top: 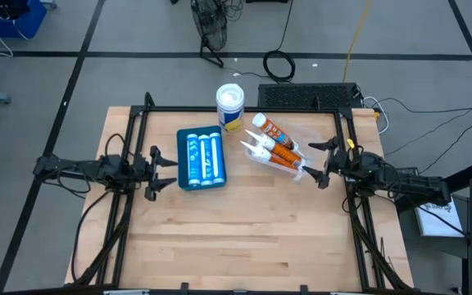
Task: Pick & place silicon tubes, Sealant and Lysol wipes
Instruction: Return to Home Position
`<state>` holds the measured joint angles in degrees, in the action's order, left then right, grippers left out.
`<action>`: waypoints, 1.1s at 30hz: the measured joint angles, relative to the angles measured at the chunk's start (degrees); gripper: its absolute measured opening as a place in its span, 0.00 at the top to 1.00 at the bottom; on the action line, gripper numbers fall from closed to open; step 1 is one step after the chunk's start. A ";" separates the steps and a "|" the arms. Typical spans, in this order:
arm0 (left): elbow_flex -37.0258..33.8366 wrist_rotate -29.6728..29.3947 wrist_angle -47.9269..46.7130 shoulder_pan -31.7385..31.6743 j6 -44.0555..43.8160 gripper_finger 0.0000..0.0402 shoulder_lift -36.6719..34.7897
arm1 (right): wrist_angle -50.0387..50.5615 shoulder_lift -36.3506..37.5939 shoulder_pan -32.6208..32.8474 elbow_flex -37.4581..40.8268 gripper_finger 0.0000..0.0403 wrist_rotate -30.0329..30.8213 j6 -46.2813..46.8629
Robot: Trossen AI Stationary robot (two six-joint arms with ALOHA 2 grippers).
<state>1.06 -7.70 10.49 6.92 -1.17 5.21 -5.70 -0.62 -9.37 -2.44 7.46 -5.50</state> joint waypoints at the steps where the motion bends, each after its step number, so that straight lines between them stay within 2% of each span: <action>1: 0.00 -0.39 0.01 0.00 -0.11 0.36 -0.02 | 0.09 0.00 0.00 0.10 0.03 -0.02 0.00; 11: 0.00 0.13 0.03 0.00 -0.07 0.33 0.02 | 0.76 0.02 0.00 0.21 0.03 -0.04 4.87; 17: 0.00 0.15 0.03 0.00 -0.11 0.34 0.01 | 0.75 0.02 0.00 0.26 0.03 -0.04 6.17; 33: 0.00 0.16 0.03 0.00 -0.22 0.33 0.00 | 0.75 0.02 0.00 0.35 0.03 -0.04 6.34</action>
<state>1.06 -7.54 10.52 6.92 -1.39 5.21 -4.95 -0.60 -9.37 -2.09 7.42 0.84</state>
